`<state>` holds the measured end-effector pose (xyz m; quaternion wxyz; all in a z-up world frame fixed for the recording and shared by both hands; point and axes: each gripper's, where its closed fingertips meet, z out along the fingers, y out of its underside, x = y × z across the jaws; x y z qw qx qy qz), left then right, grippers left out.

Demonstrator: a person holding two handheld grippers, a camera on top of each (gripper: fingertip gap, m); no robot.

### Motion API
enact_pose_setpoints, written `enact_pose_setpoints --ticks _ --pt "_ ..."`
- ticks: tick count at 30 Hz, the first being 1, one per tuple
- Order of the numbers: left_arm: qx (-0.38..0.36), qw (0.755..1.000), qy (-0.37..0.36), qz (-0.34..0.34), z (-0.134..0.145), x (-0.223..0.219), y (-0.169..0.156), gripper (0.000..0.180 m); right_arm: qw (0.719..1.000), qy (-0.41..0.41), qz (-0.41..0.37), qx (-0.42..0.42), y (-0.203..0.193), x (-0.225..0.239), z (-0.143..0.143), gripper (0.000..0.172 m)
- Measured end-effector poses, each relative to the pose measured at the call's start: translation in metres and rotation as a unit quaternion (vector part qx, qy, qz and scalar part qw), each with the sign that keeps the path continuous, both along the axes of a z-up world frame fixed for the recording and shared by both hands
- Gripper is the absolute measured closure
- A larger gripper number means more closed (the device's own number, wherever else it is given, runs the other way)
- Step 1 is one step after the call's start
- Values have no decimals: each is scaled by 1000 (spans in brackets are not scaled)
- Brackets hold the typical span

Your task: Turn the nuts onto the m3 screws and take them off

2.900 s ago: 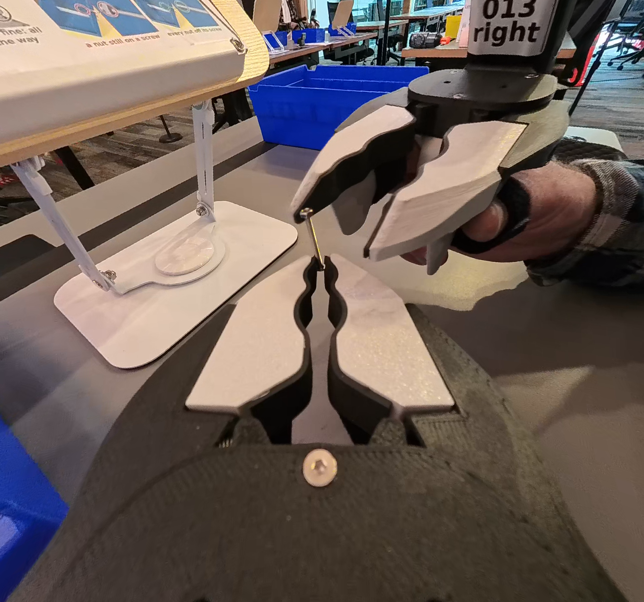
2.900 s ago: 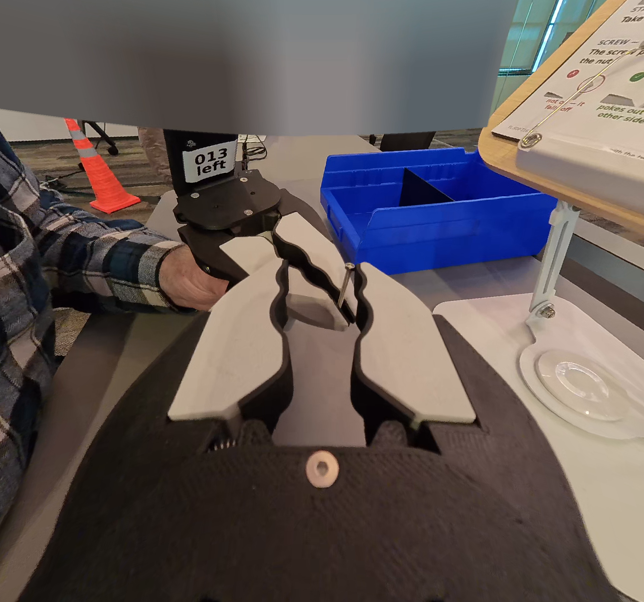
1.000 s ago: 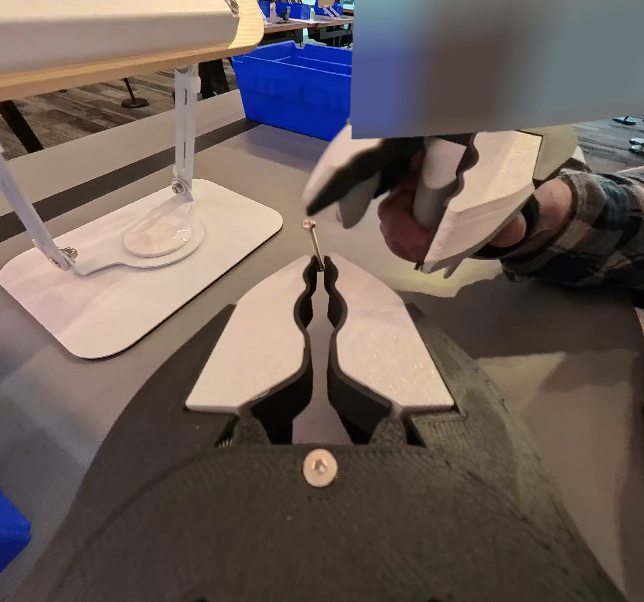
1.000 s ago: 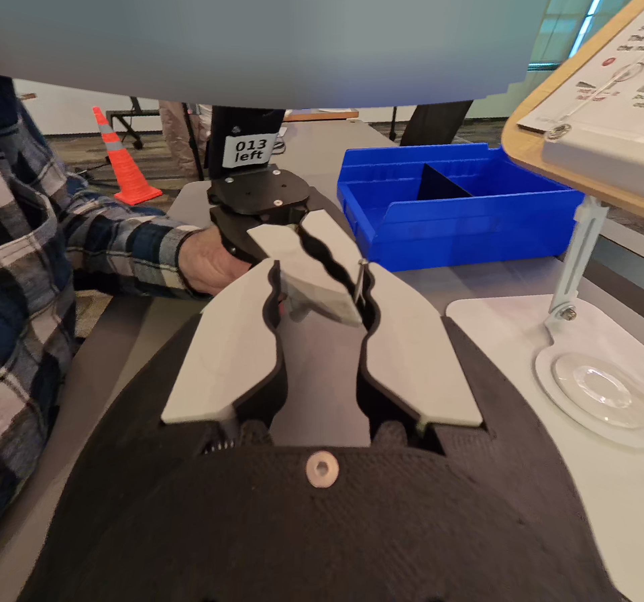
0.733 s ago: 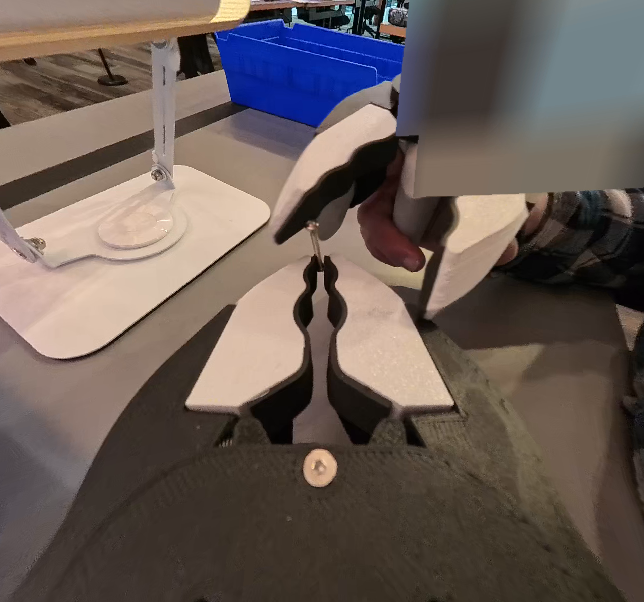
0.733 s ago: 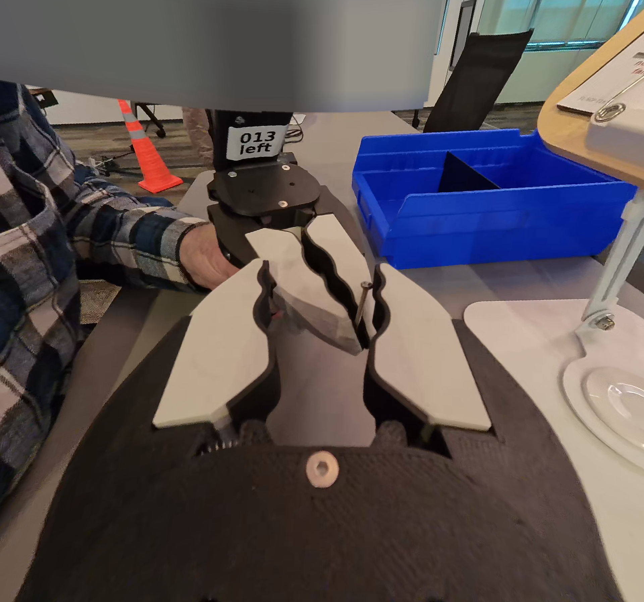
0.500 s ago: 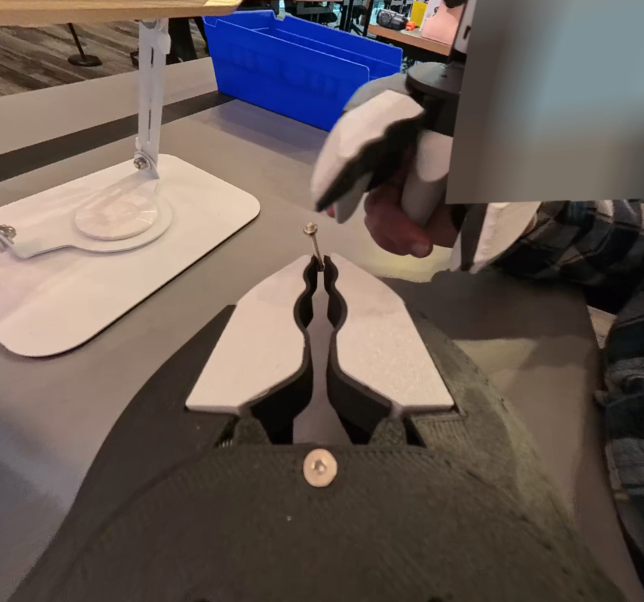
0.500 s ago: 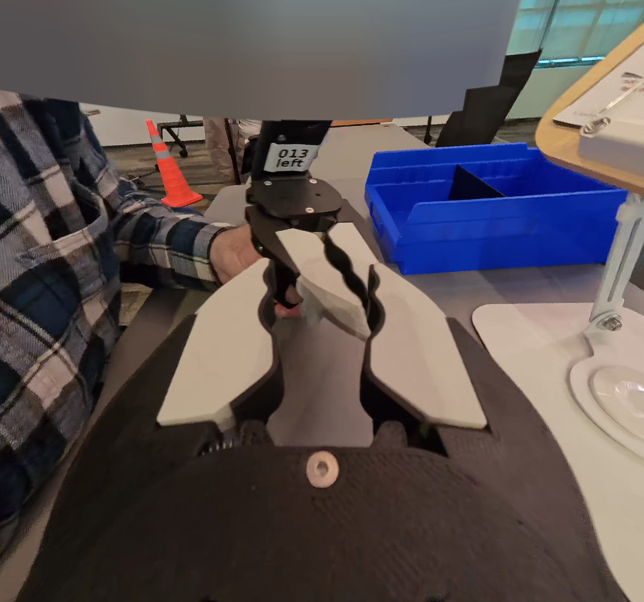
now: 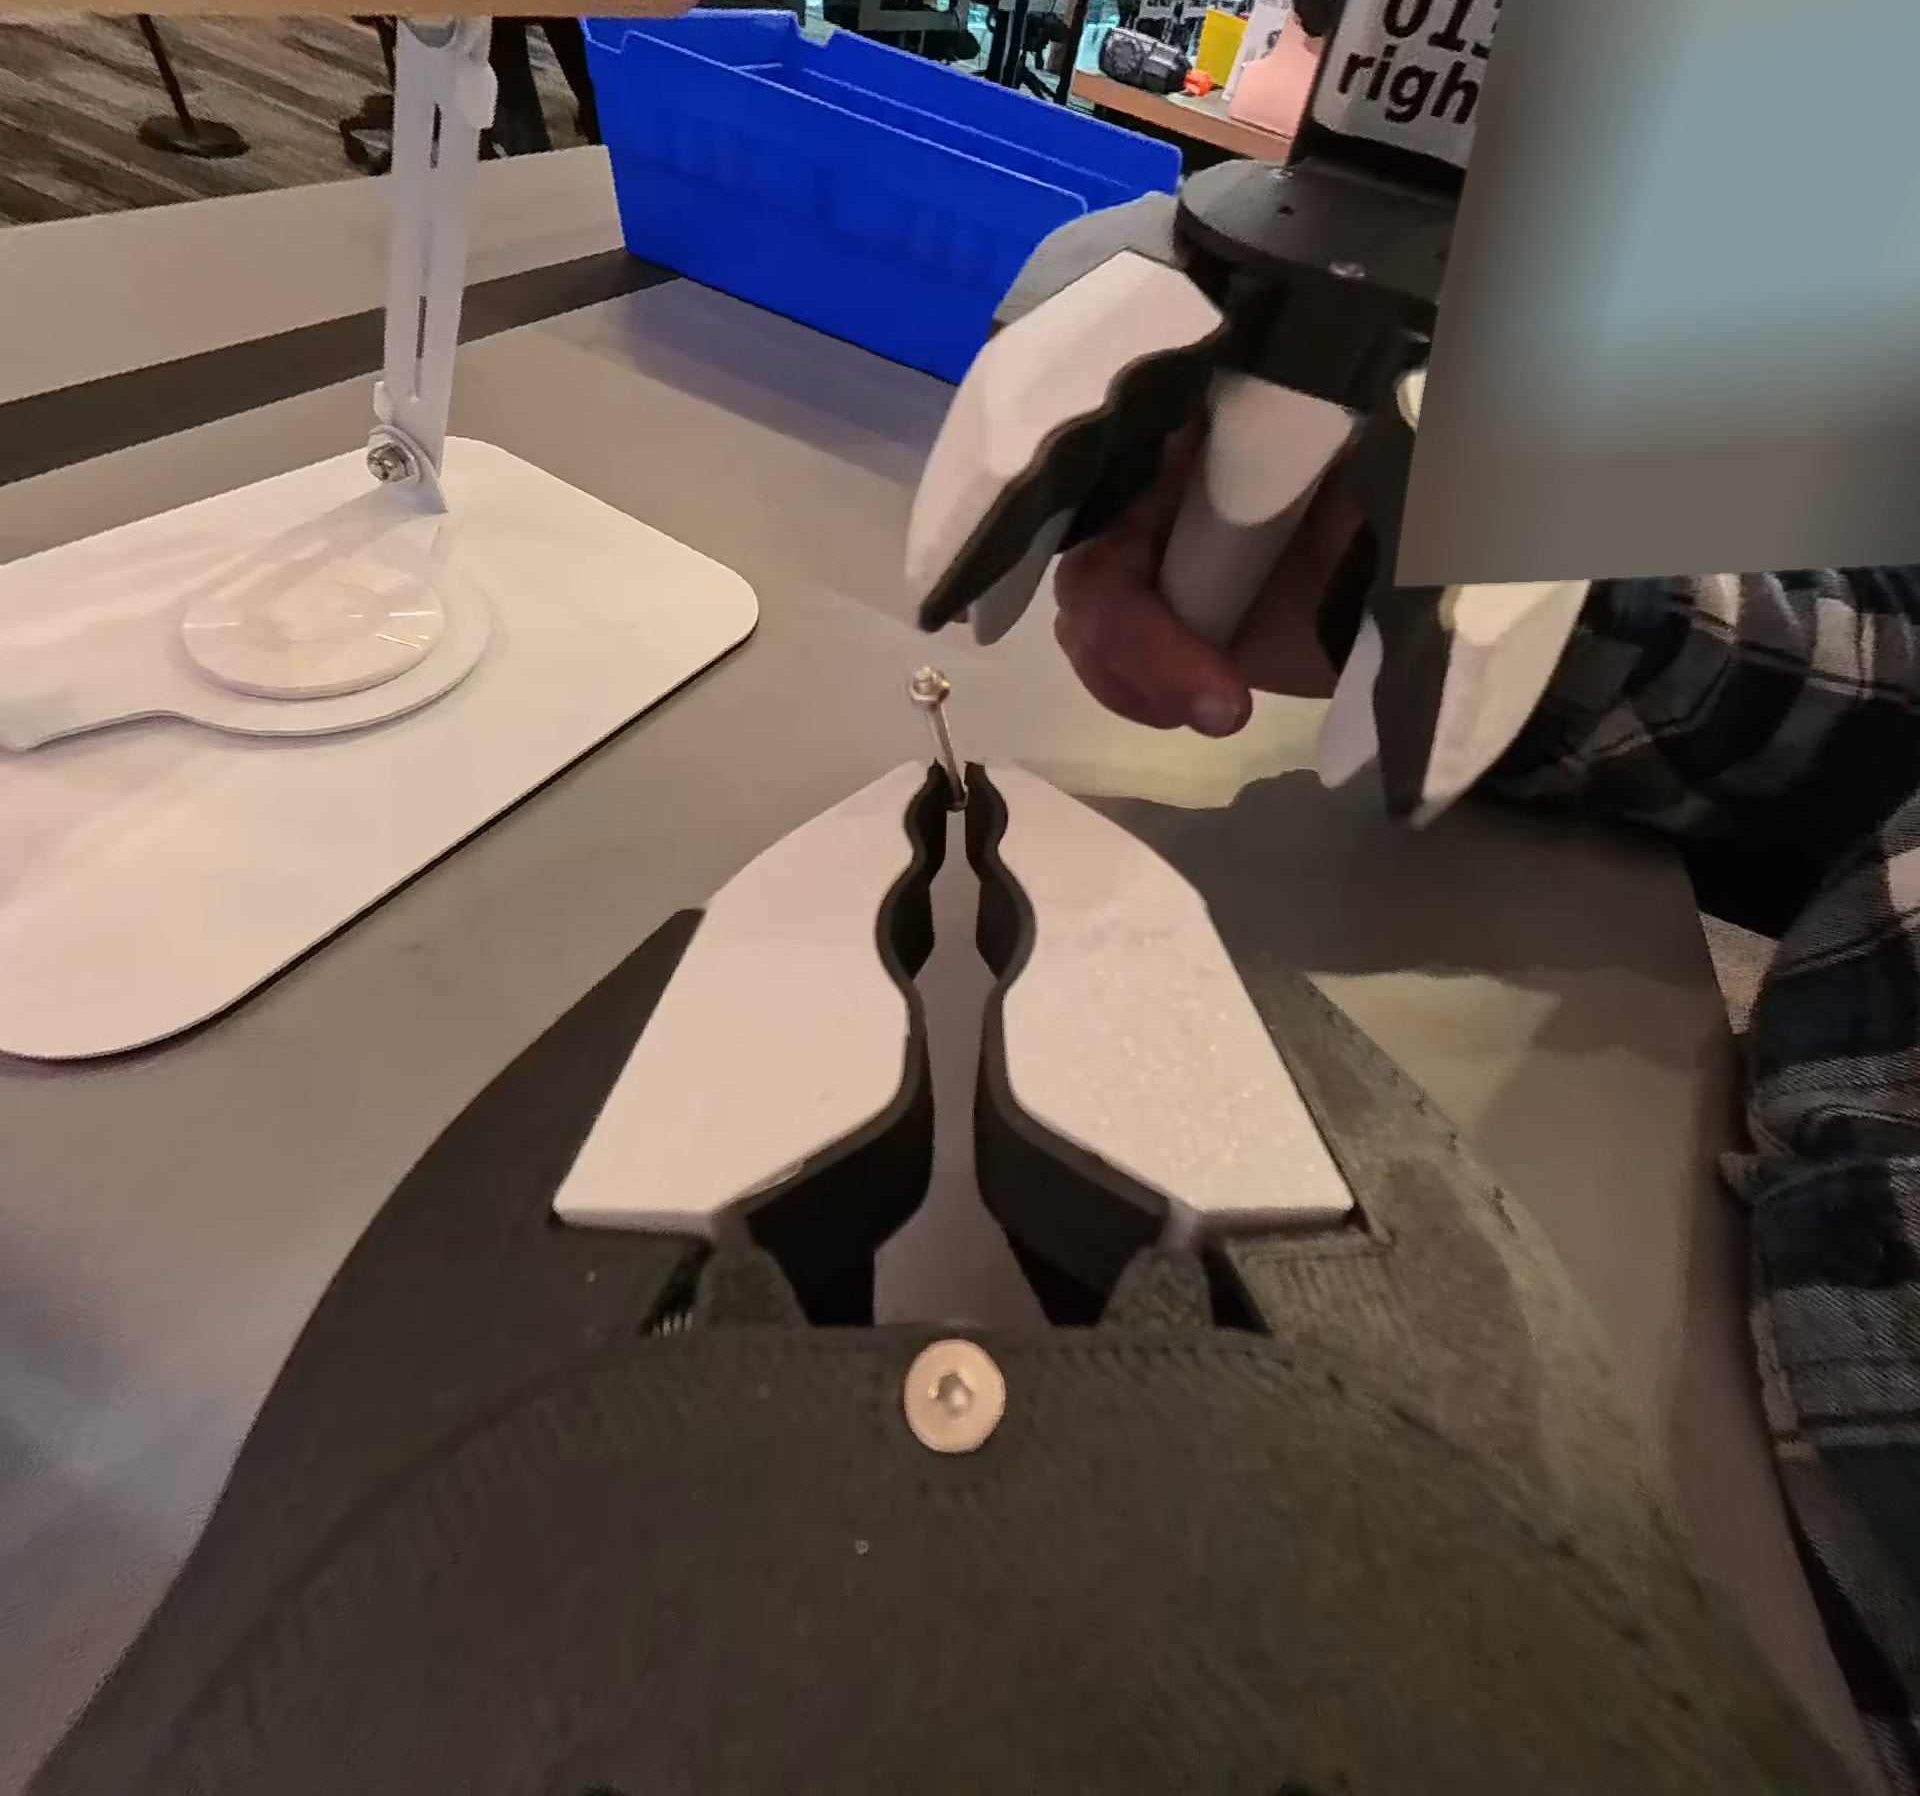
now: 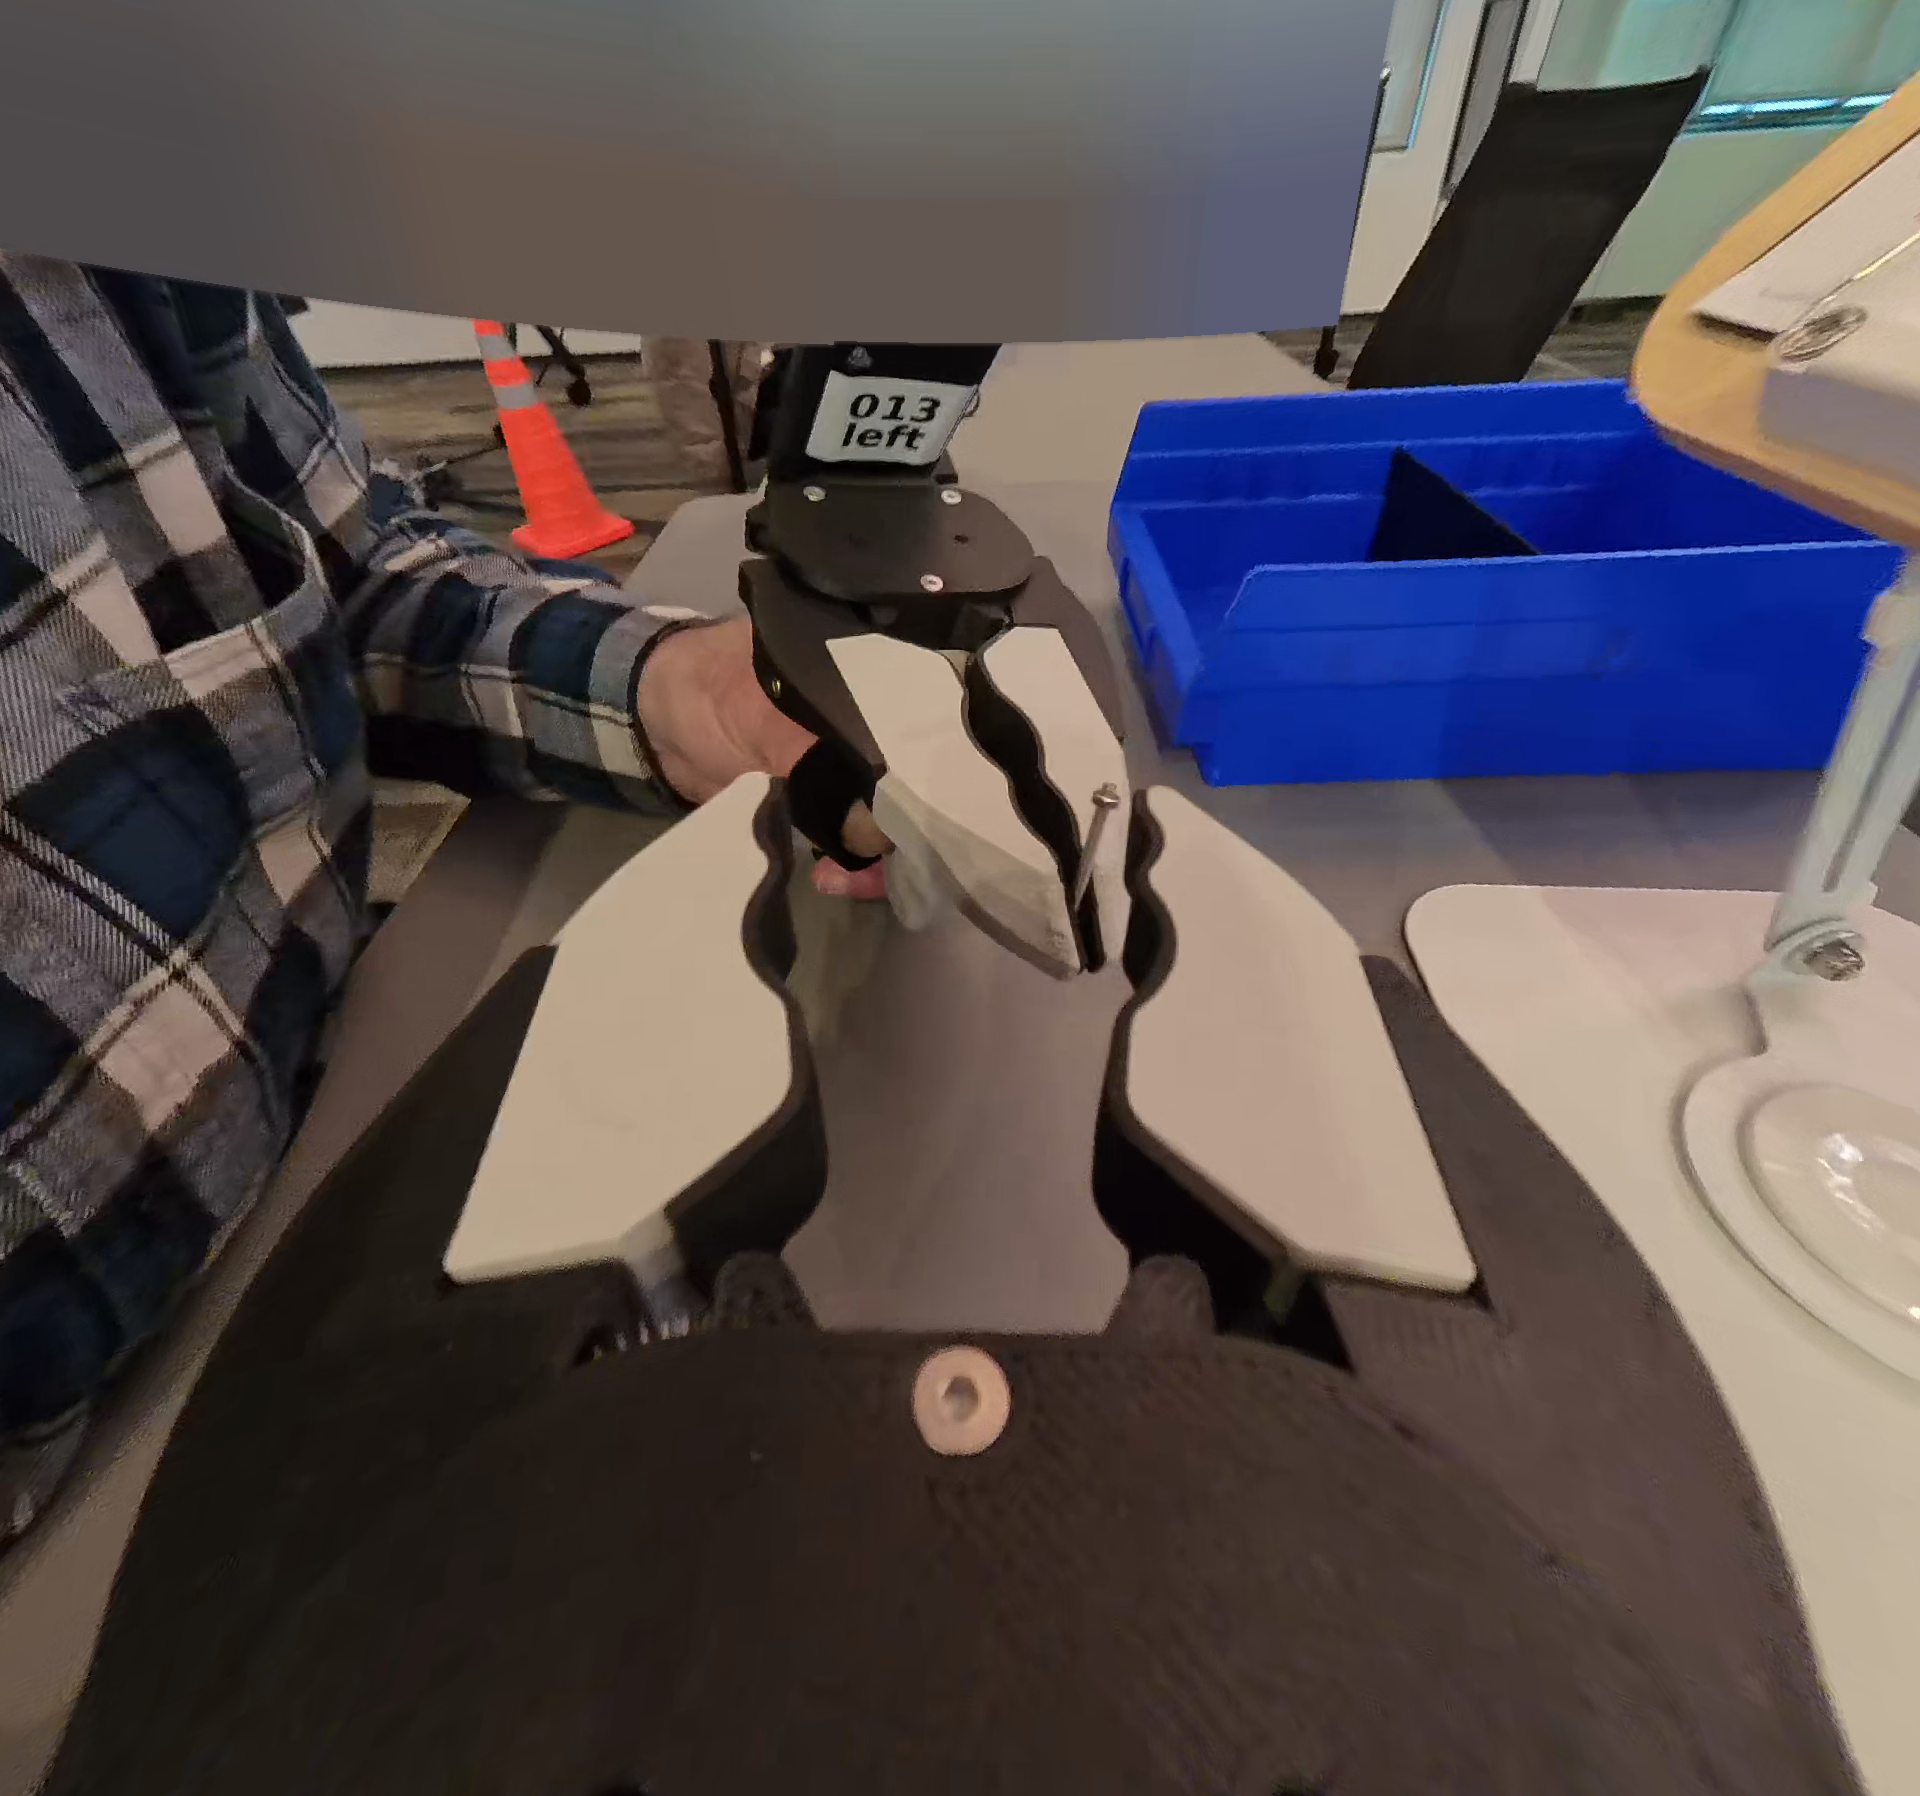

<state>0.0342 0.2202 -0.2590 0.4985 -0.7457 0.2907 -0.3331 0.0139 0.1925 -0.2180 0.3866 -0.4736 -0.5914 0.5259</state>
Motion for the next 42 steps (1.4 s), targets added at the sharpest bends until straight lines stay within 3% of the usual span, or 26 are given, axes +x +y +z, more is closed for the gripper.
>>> enact_pose_setpoints --ticks 4,8,10,12,17,21,23,25,30,36,37,42 --pt "-3 1000 2 -2 -1 2 -1 177 999 -29 23 11 -10 -12 -10 93" --pt "-7 1000 -4 4 -1 -2 1 177 999 -25 30 24 -12 -4 -7 100" --pt "-6 1000 1 4 -2 -2 1 177 999 -13 33 12 -10 2 -1 124" --pt "-9 1000 -4 -1 -3 1 1 177 1000 -14 10 -5 2 -3 -1 99" --pt "-6 1000 -1 3 -2 0 2 177 998 -44 46 -2 -11 -16 -16 89" --pt "-12 1000 -14 8 -2 -5 4 177 998 -35 53 1 -14 -8 -13 94" --pt "-12 1000 -11 8 -3 -7 4 177 998 -19 53 -11 -11 0 -7 109" --pt "-14 1000 -13 4 -4 -5 3 177 999 -19 28 -19 -2 -2 -7 95" --pt "-16 1000 -8 -3 -6 -1 2 177 998 -37 46 -10 -10 -15 -16 84" --pt "-24 1000 -14 9 -7 -8 5 177 998 -30 61 -3 -15 -3 -12 91" --pt "-25 1000 -13 9 -8 -8 5 177 998 -25 60 -9 -12 1 -10 106" --pt "-28 999 -17 -1 -9 -3 3 177 999 -30 39 -18 -5 -9 -14 85"
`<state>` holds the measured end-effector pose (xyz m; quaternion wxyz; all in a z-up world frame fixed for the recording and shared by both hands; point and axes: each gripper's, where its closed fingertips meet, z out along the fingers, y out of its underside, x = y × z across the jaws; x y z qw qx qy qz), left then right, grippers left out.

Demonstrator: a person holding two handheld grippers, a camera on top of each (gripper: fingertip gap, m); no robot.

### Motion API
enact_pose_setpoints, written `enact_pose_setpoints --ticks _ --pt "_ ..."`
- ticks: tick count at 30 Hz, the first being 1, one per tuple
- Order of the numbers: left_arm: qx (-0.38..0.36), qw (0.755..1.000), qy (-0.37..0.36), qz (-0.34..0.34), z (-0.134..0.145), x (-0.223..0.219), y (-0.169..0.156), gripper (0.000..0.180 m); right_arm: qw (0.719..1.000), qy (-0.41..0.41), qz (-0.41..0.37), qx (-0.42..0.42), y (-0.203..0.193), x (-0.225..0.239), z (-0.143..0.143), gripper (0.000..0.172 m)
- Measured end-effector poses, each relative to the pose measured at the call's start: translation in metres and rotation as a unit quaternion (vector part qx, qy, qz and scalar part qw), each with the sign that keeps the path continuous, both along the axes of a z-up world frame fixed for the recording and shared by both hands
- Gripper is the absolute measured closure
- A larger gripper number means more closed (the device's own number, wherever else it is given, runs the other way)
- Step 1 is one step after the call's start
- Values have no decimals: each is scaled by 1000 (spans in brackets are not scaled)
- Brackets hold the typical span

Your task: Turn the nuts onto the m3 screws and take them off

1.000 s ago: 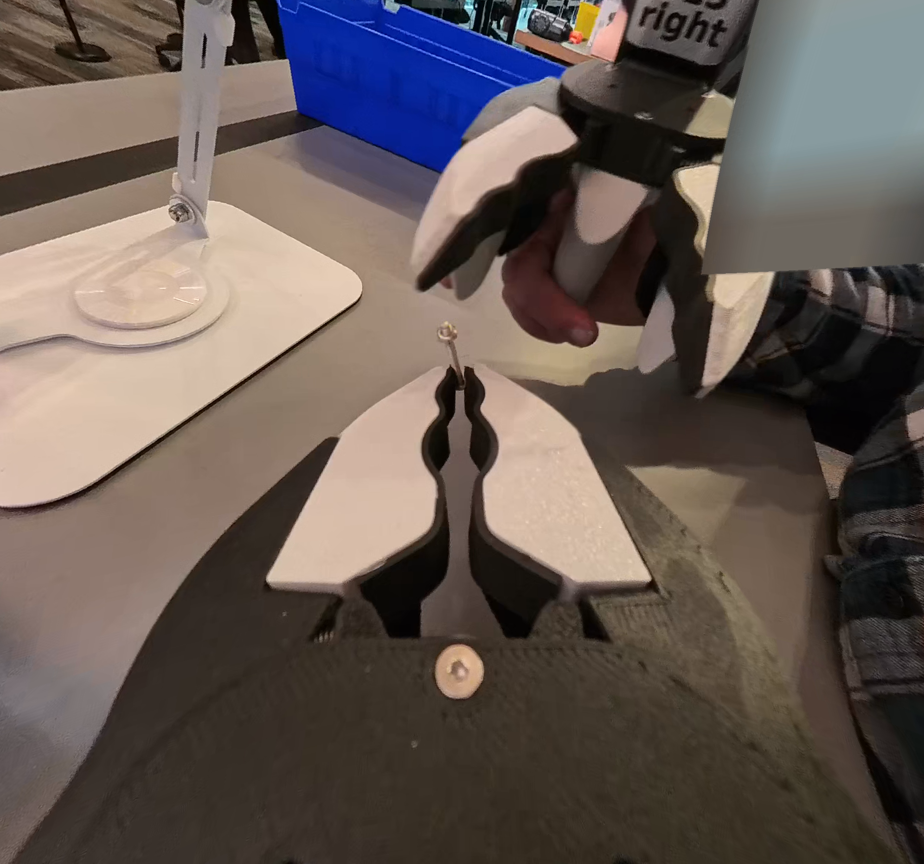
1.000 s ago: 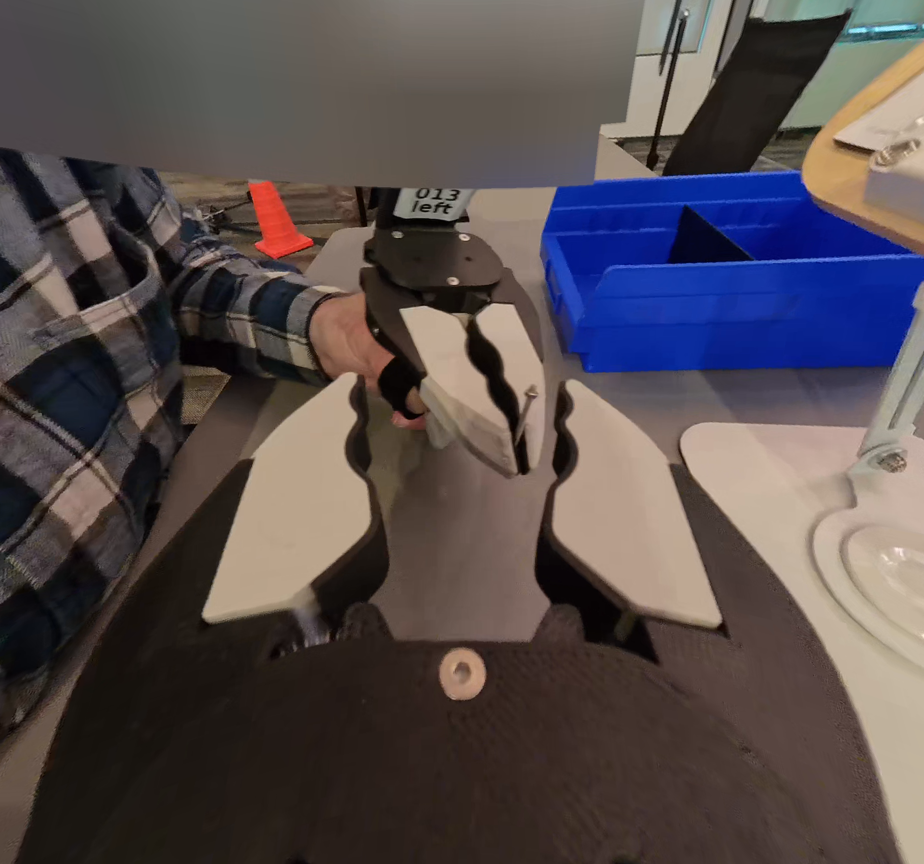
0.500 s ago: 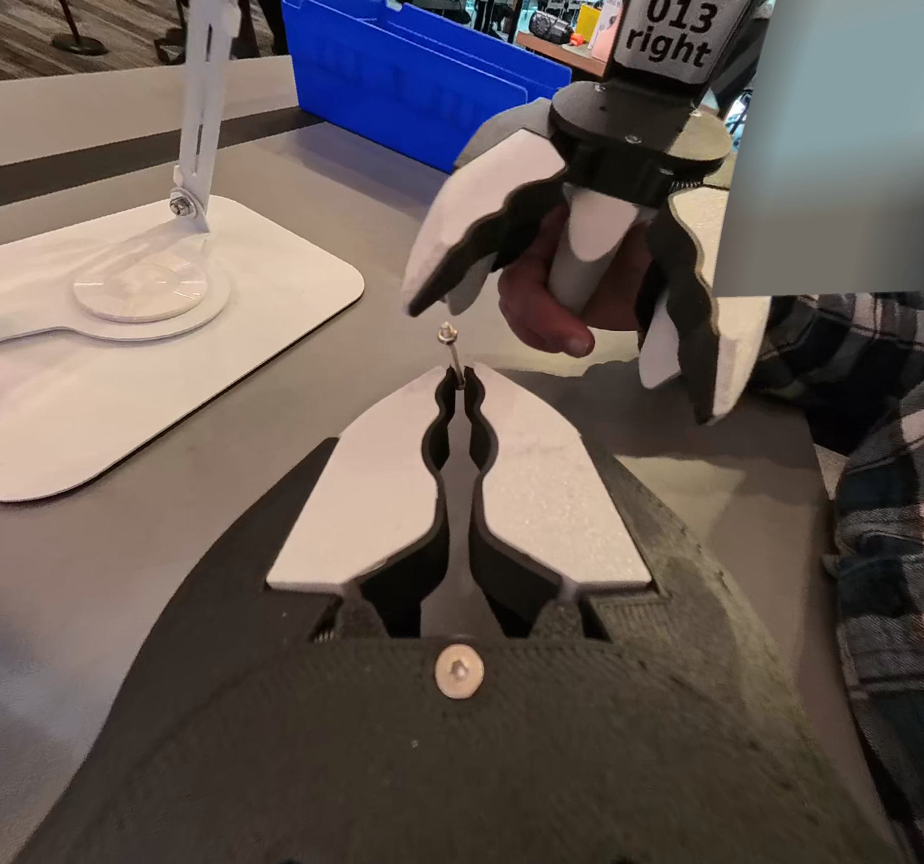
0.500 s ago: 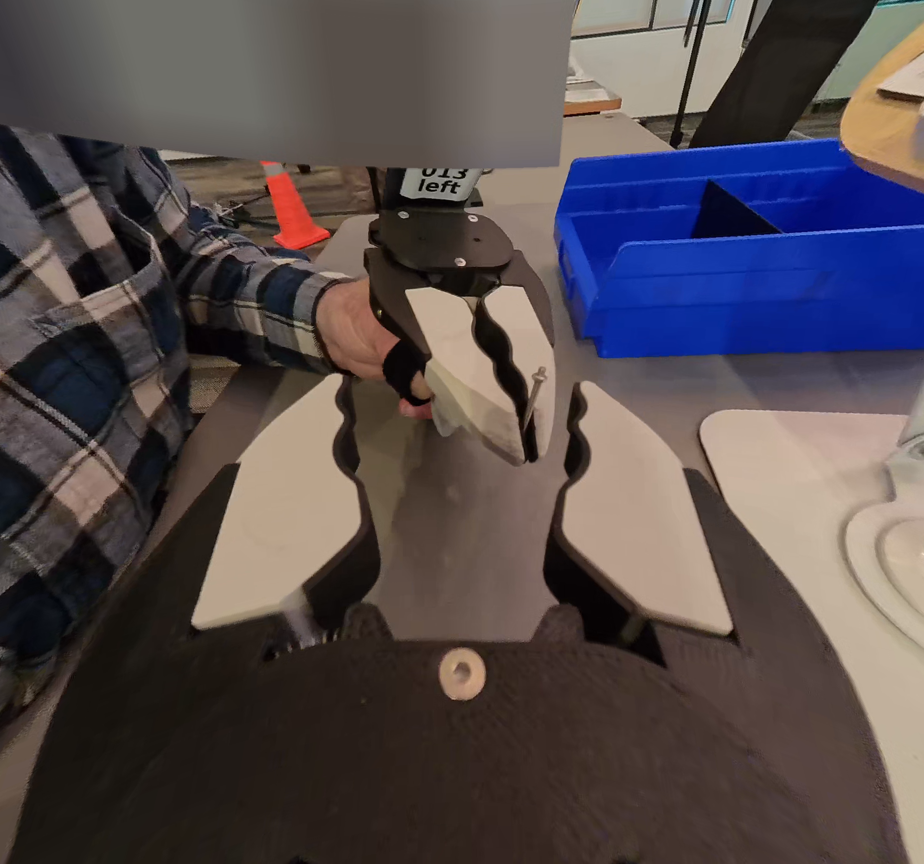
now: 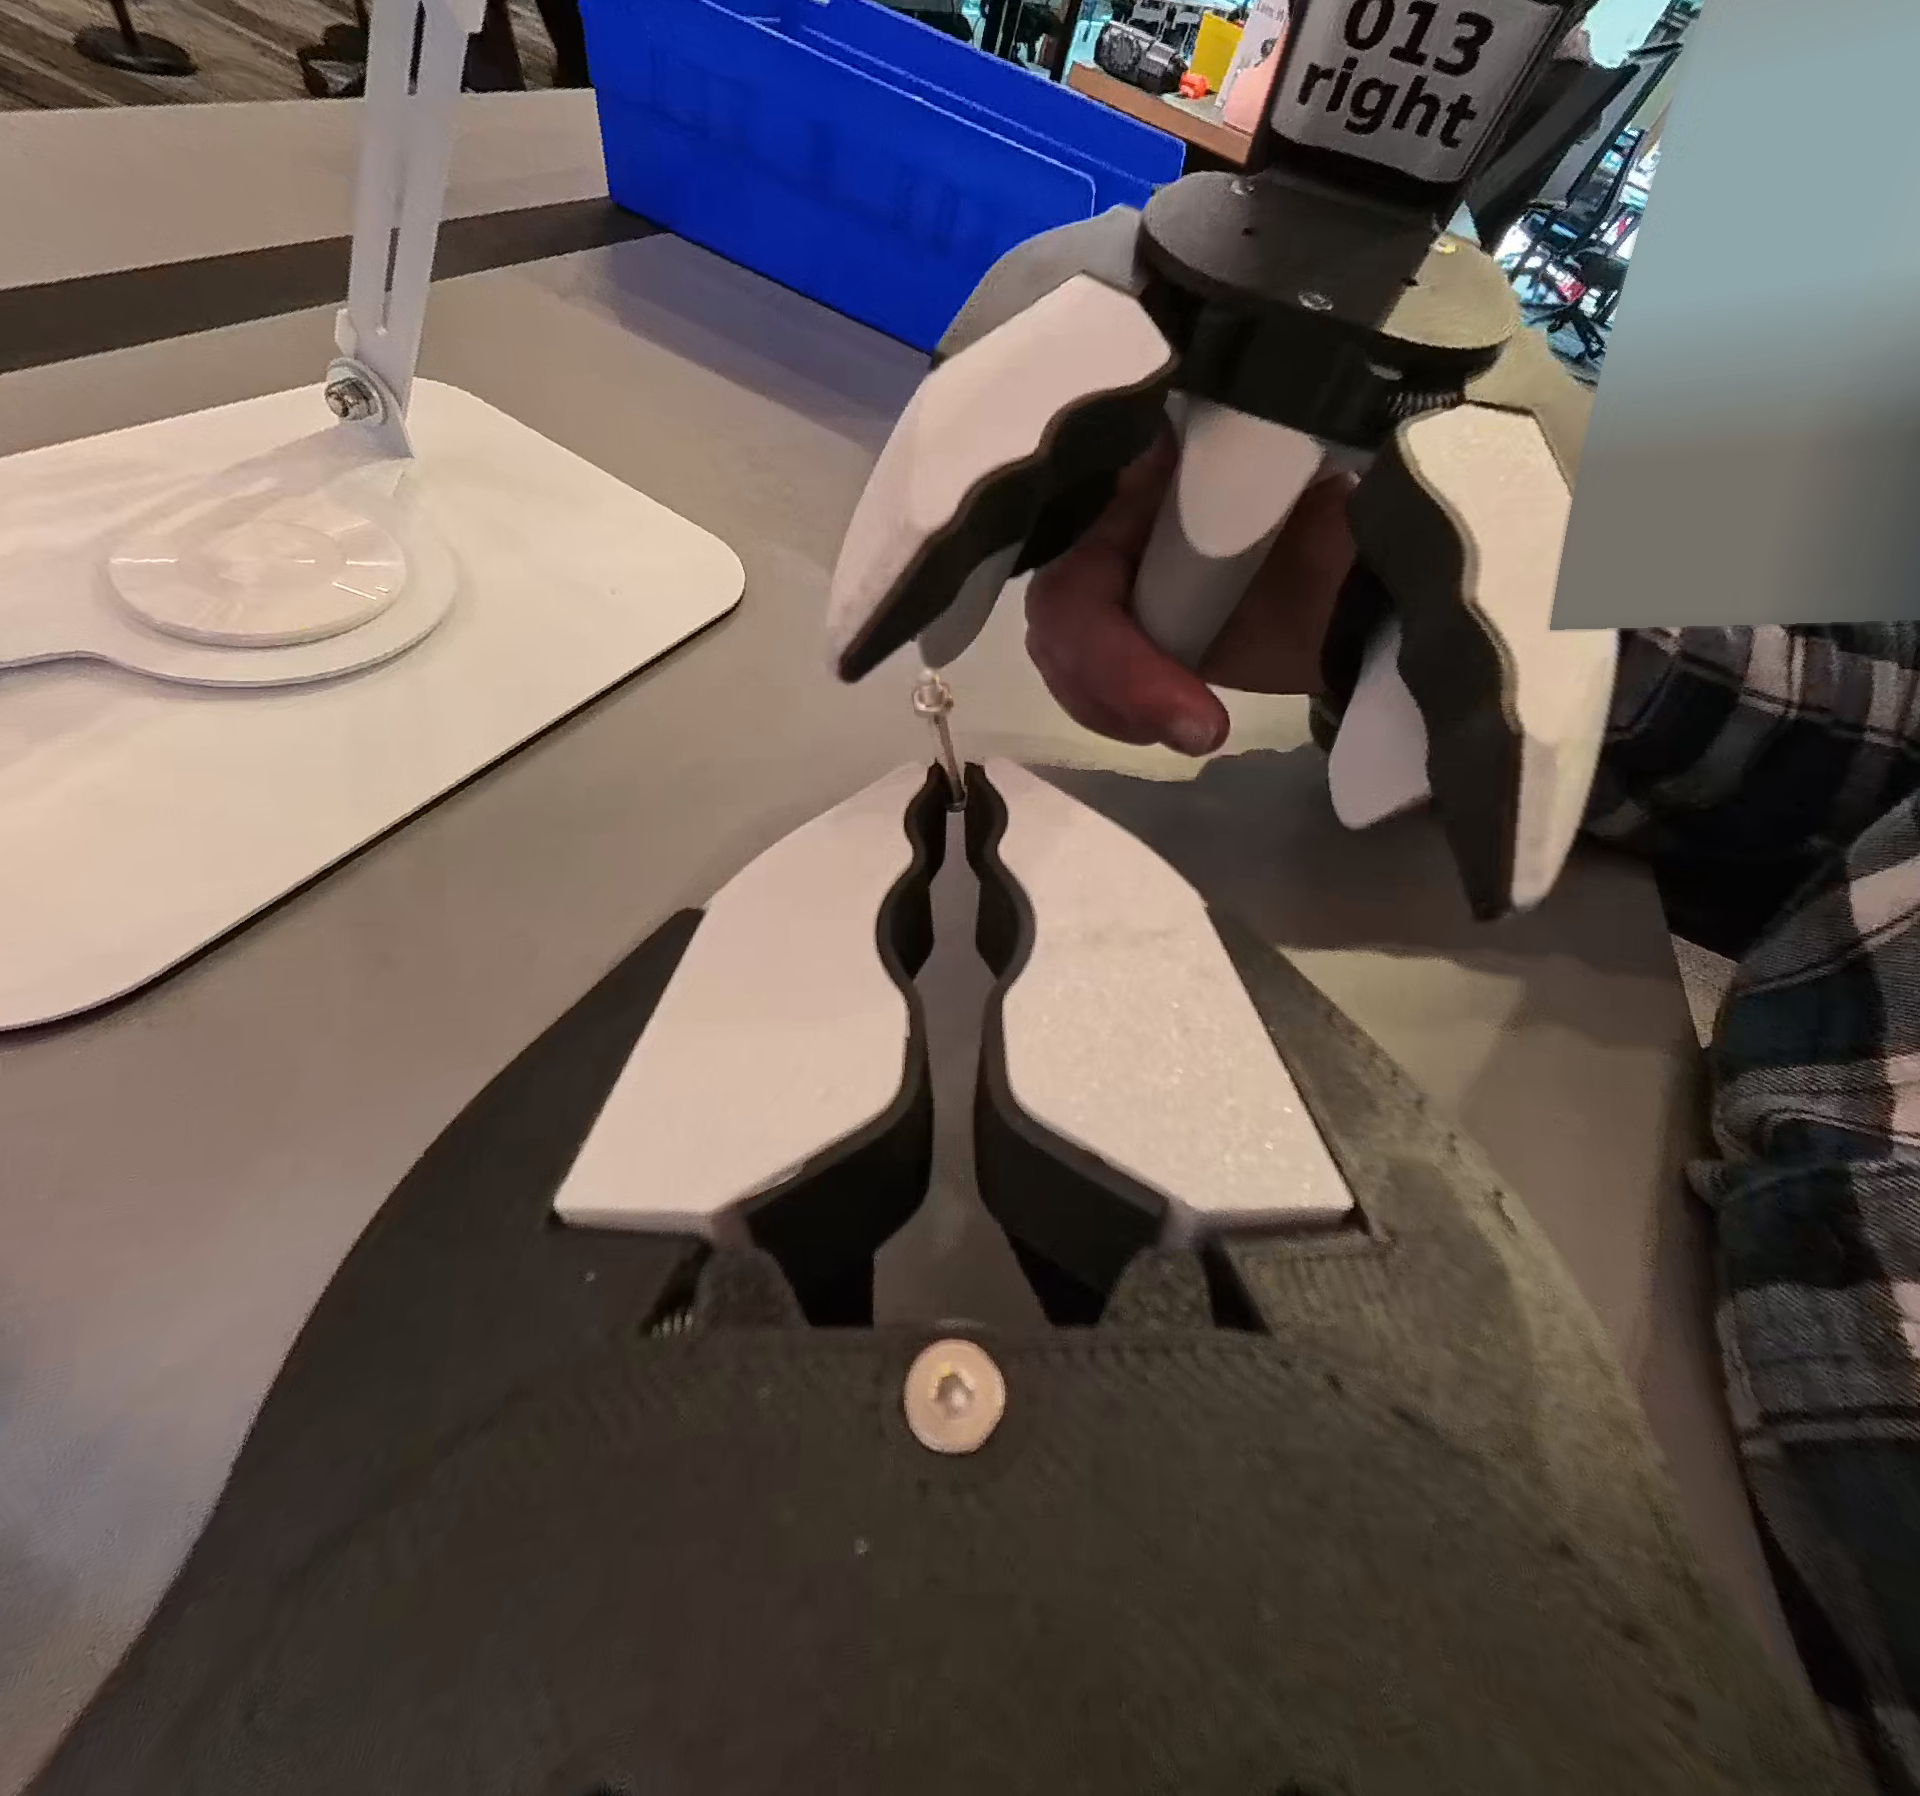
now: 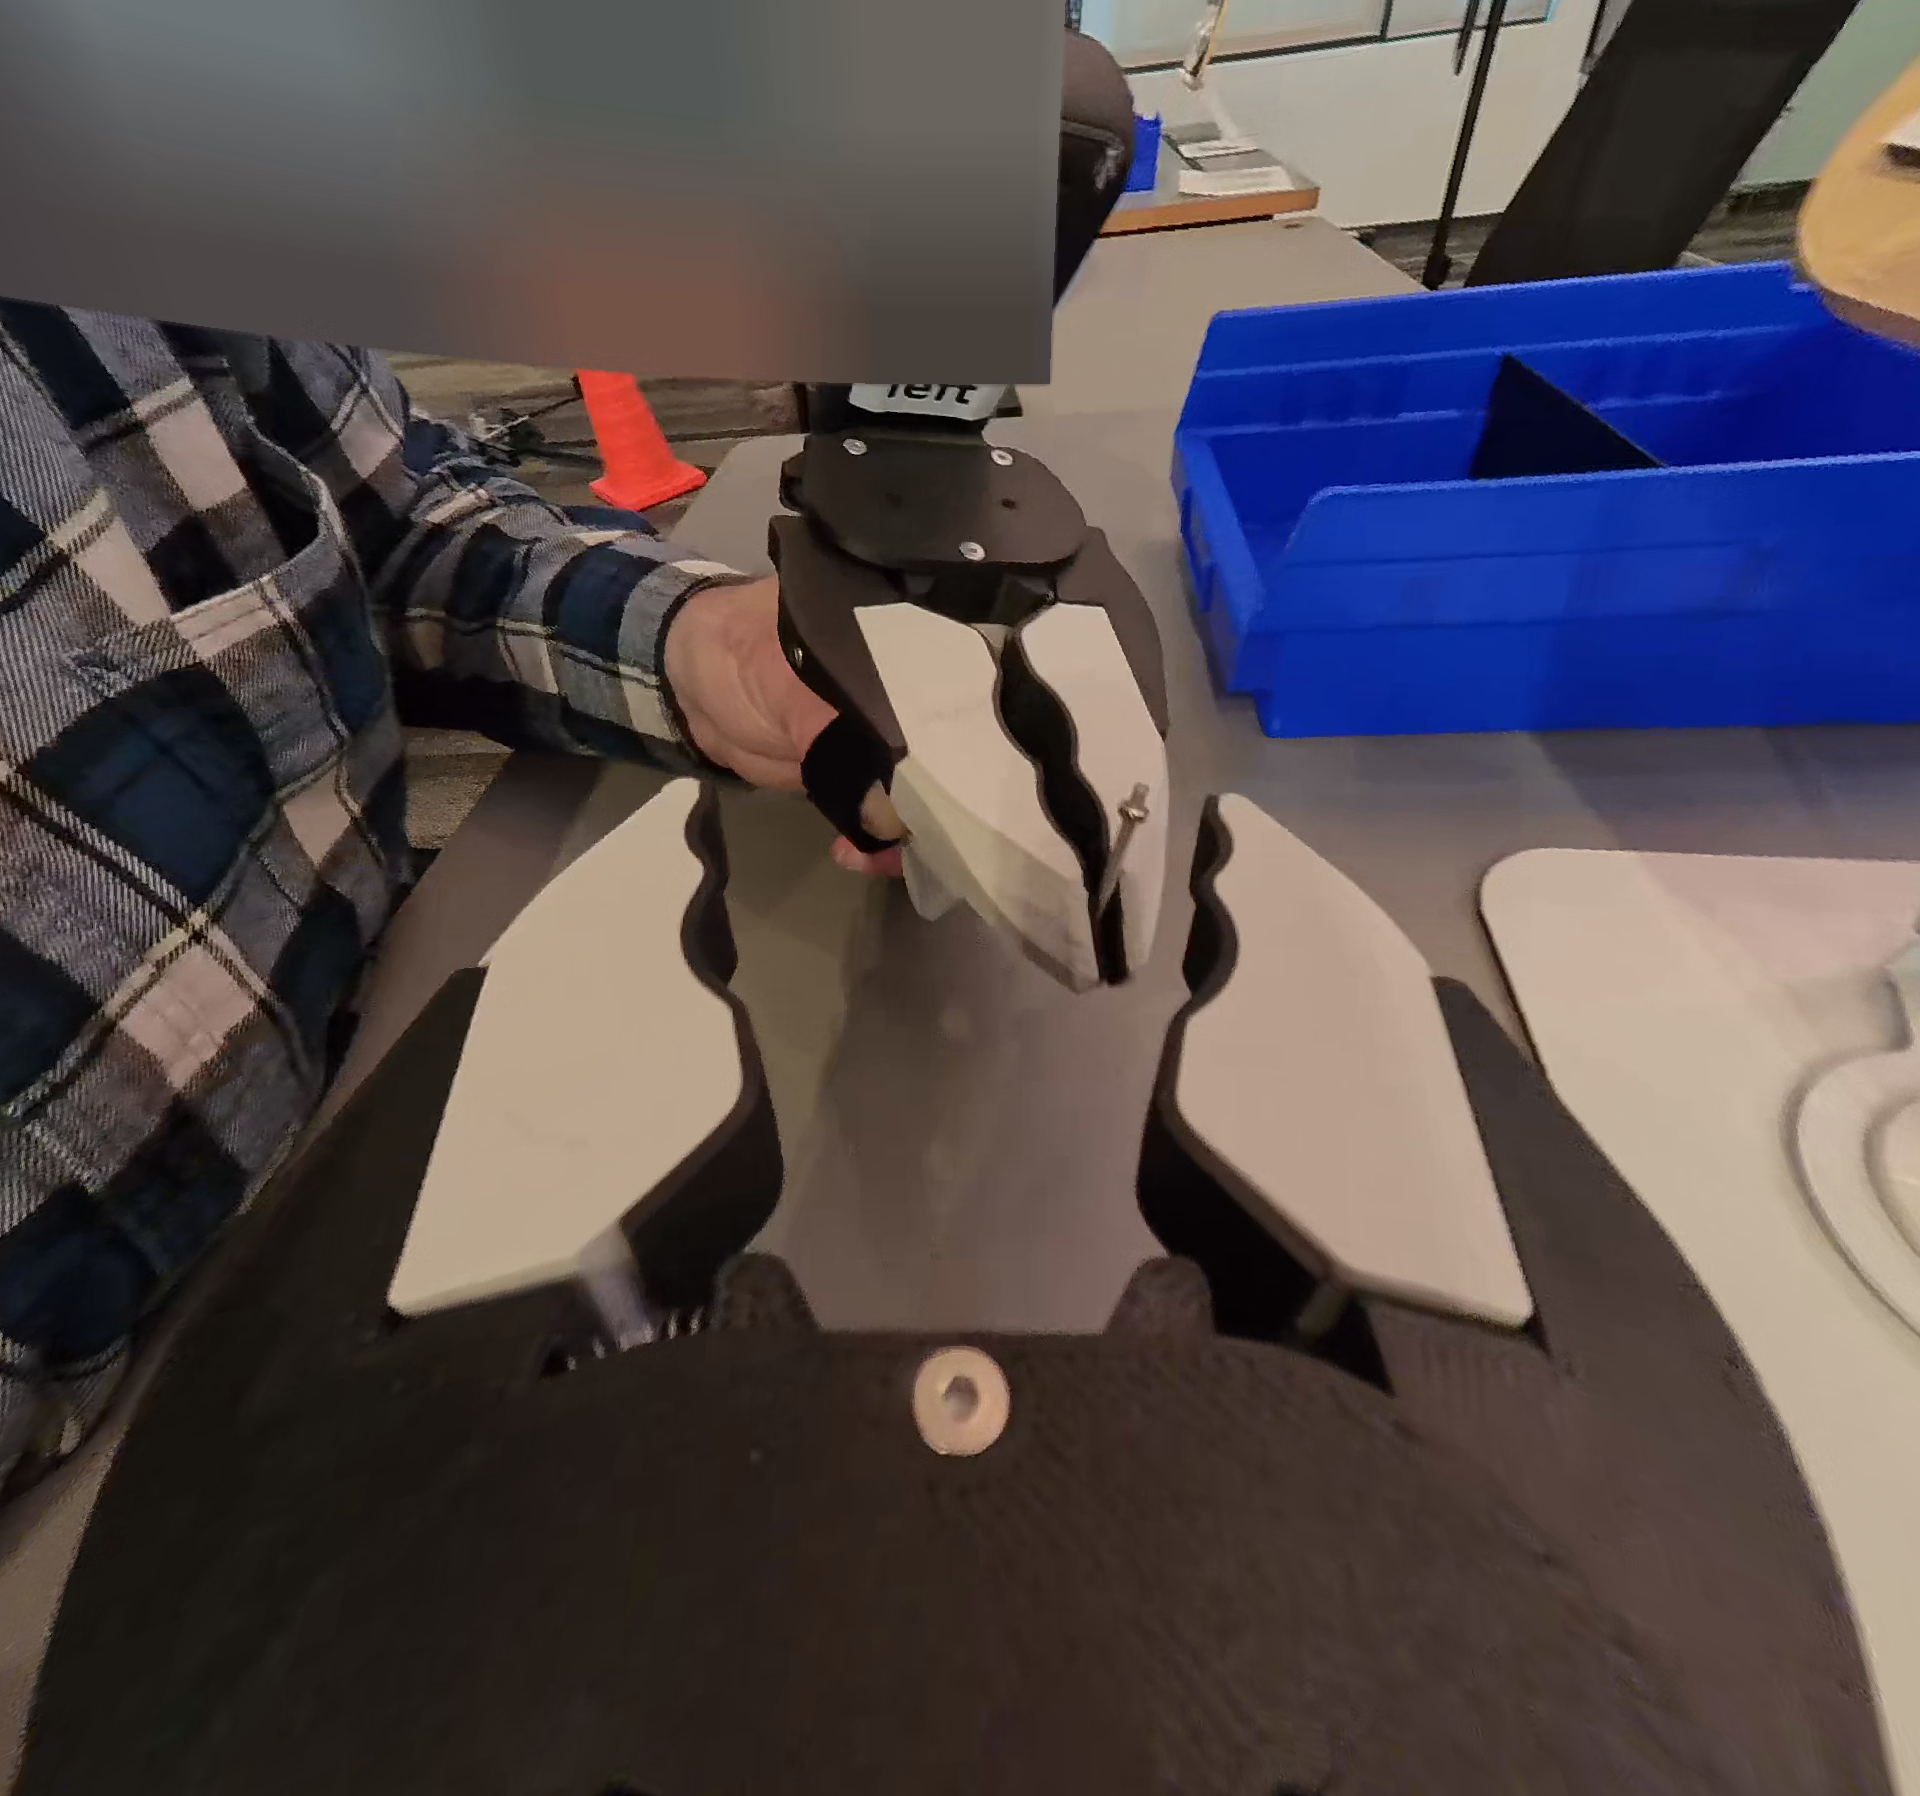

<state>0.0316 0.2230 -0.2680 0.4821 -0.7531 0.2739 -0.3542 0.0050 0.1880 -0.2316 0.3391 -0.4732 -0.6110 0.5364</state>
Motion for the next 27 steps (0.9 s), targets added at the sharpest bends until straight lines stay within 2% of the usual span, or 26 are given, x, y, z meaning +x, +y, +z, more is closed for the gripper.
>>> enact_pose_setpoints --ticks 3,7,8,10,15,23,27 --pt "-2 1000 2 5 -1 -3 1 177 1000 -4 15 4 -7 -6 -2 84" --pt "-8 1000 -10 15 -1 -10 4 177 1000 2 30 4 -12 6 3 90" --pt "-8 1000 -11 12 0 -10 4 177 999 4 38 -1 -13 11 5 113" --pt "-6 1000 -13 9 1 -9 4 177 1000 2 6 0 -2 14 5 113" --pt "5 1000 0 5 1 -5 1 177 996 -17 -87 1 27 8 1 143" --pt "33 999 36 -1 1 1 -2 177 993 -51 -105 -5 27 3 -12 169" --pt "36 999 29 -14 3 4 -4 177 993 -44 -108 -8 26 5 -10 169"
